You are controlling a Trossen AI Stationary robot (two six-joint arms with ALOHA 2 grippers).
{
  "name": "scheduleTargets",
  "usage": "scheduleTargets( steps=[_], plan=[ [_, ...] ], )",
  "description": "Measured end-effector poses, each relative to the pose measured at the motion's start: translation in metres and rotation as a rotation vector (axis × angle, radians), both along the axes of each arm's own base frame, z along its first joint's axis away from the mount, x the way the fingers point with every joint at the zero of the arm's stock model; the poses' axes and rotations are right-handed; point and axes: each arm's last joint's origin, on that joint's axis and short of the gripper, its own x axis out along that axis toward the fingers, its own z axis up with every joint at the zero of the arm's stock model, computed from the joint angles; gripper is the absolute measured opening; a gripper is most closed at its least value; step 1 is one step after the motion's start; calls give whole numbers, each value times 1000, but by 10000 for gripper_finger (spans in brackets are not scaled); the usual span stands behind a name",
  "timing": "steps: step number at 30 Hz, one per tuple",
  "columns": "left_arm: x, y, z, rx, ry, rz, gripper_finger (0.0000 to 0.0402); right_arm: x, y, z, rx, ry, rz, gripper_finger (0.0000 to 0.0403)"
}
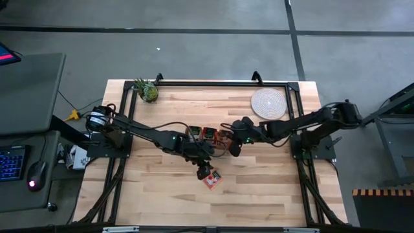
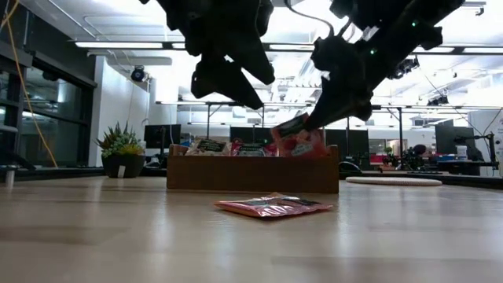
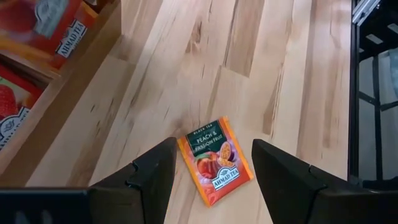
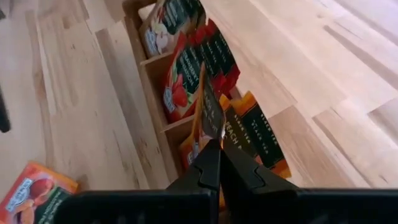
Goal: Pick & Place Tea
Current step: Put the orange tea bag into the right section of the brown wooden organizer
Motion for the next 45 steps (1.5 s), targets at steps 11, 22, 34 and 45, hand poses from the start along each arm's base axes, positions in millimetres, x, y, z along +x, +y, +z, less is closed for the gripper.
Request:
scheduleTargets(
  steps=[11, 22, 34, 45],
  plan=[
    [0, 0, 0, -2, 1, 2, 208, 2, -1, -11, 33, 35, -73, 0],
    [0, 0, 0, 1, 0, 0, 208, 2, 0, -12, 76, 36, -81, 0],
    [0, 0, -1, 8, 4, -6, 208, 2, -1, -12, 90, 36, -71, 11],
    [-2, 0, -3, 14, 30, -6, 208, 1, -1, -10, 100, 27, -85, 104]
  ],
)
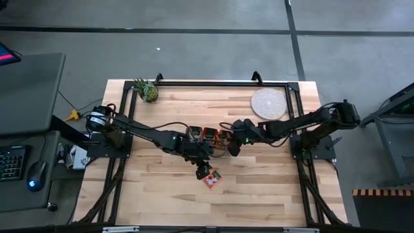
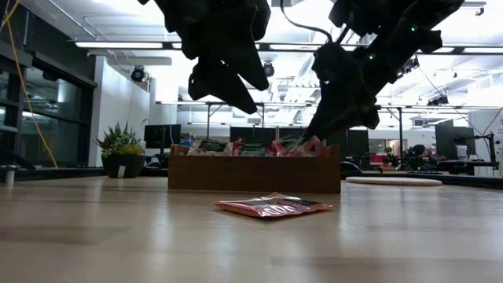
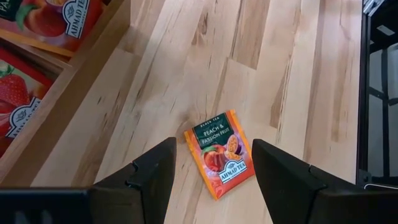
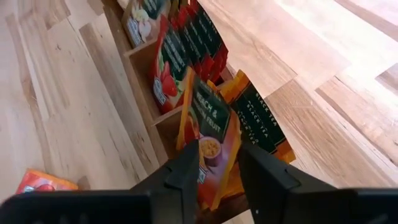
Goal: Pick & Place Tea
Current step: Put the orange tea bag into the right section of the brown wooden organizer
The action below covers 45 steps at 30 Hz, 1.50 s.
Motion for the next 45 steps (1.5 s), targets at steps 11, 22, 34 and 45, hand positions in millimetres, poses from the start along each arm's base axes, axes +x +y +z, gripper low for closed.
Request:
scheduleTargets(
  steps=[11, 22, 34, 45],
  plan=[
    [-2, 1, -2, 8, 31, 1, 208, -15, -3, 37, -71, -127, -5, 126],
    [-6, -2, -5, 2, 79, -20, 208, -47, 4, 92, -62, -351, 95, 127],
    [-9, -28, -8, 64, 37, -28, 208, -56, 54, 102, 4, -444, 266, 126],
    [-4, -43, -20, 0, 48, -69, 208, -41, 110, 71, 78, -425, 232, 126]
  ],
)
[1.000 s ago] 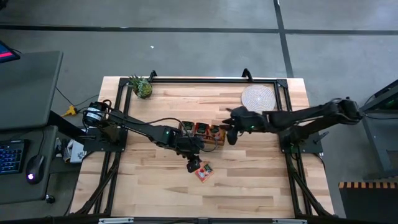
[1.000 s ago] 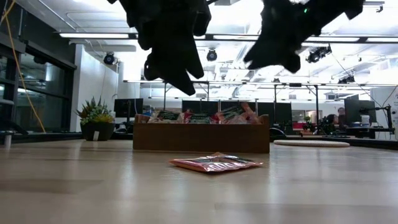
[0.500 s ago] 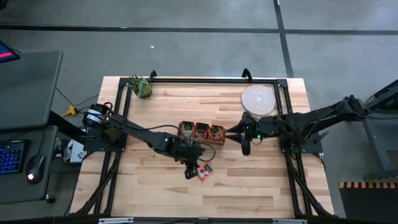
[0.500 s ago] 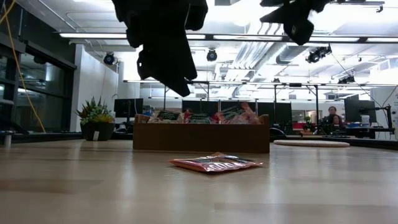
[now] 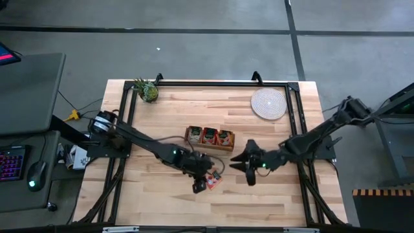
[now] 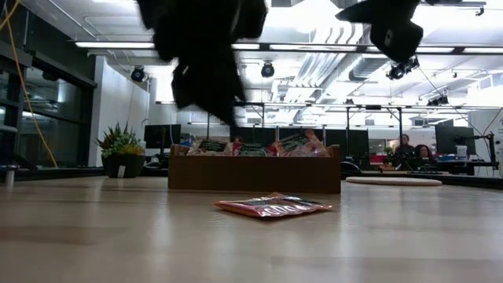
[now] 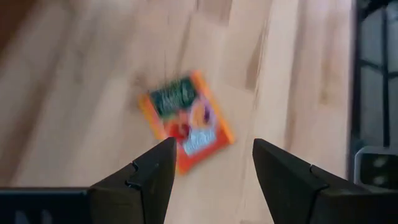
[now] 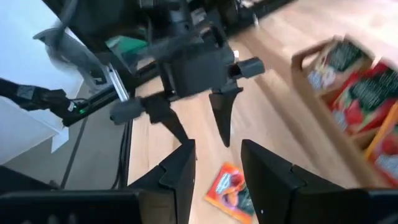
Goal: Pick & Place Tea
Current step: Put the orange tea bag into the right section of the brown wooden organizer
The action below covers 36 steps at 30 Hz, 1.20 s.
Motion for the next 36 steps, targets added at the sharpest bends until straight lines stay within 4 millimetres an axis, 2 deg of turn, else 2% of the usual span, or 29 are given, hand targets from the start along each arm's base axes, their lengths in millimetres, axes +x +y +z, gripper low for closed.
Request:
scheduleTargets(
  steps=[3, 9, 13, 20, 26, 36],
  plan=[
    [-5, -11, -15, 11, 69, -17, 208, 6, 12, -13, 35, 9, -29, 126],
    [-4, -27, -34, 10, 103, -11, 208, 17, 32, -38, 116, 24, -78, 126],
    [-2, -29, -39, 39, 89, 11, 208, 23, 42, -55, 159, 28, -88, 126],
    [3, -28, -37, 107, 13, 29, 208, 33, 50, -77, 234, 38, -108, 126],
    [3, -27, -37, 135, 7, 38, 208, 34, 51, -83, 262, 53, -135, 126],
    [9, -27, -72, 167, 83, 42, 208, 34, 50, -85, 308, 57, -182, 126]
  ],
)
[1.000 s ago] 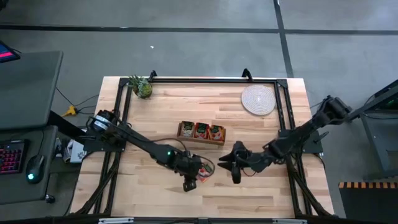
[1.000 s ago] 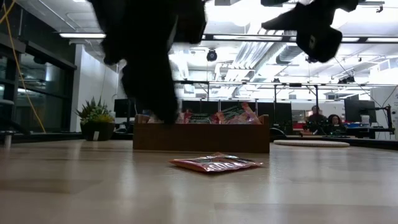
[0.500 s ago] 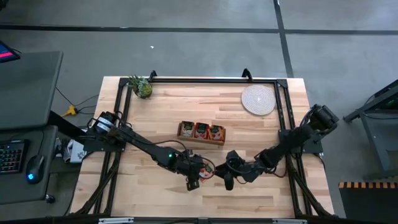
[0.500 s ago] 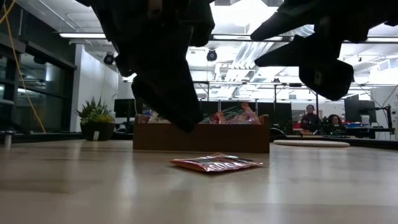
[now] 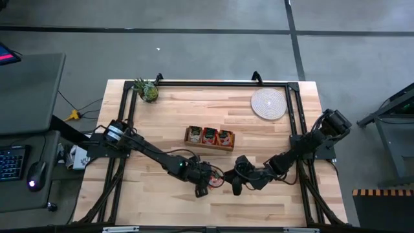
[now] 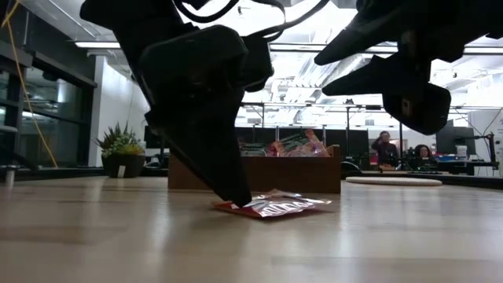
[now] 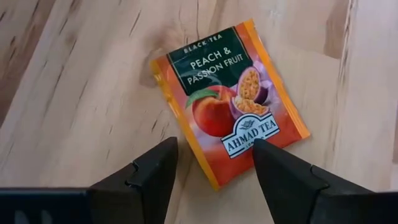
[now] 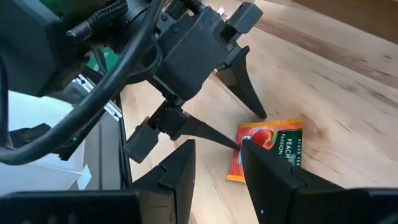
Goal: Pick & Place Tea
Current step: Put the orange tea bag into the right section of the brown wooden organizer
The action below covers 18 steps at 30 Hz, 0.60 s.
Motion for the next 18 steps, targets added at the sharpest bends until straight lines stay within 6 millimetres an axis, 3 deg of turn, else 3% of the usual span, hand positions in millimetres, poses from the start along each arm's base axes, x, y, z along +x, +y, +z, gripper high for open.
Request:
scheduleTargets(
  steps=[7, 18],
  plan=[
    [0, 0, -7, 0, 22, 20, 208, -4, -2, -9, 69, 97, -22, 126],
    [0, 1, -9, 19, 19, 33, 208, 2, 2, -36, 356, 161, -147, 126]
  ],
)
